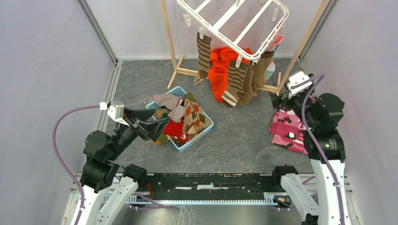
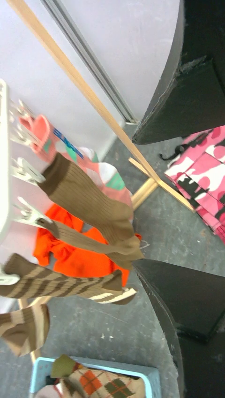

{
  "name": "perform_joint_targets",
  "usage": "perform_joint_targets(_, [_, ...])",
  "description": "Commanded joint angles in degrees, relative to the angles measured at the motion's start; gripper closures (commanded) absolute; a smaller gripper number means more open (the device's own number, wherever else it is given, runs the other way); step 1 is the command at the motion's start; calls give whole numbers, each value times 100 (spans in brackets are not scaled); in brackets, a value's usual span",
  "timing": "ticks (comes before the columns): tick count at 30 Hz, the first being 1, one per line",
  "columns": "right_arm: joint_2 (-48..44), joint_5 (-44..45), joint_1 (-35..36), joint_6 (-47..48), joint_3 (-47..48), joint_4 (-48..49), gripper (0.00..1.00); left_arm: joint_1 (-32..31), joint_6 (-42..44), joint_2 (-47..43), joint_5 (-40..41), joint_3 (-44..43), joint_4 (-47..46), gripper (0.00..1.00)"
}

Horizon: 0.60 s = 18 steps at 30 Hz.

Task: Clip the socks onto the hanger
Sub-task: Reset both arms

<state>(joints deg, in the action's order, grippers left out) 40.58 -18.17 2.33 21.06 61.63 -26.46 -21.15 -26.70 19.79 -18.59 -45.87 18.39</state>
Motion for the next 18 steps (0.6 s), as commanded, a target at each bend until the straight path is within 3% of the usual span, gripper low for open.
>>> perform_joint_targets(1, [-35, 140, -18, -190, 537, -202, 2, -5, 445, -6, -242, -392, 428, 0])
perform_joint_targets(10, [-27, -742, -18, -302, 754, -422, 2, -10, 466, -98, -475, -672, 447, 0])
perform_joint_targets(18, [-72, -906, -19, -383, 511, -242, 2, -11, 521, -105, -491, -478, 296, 0])
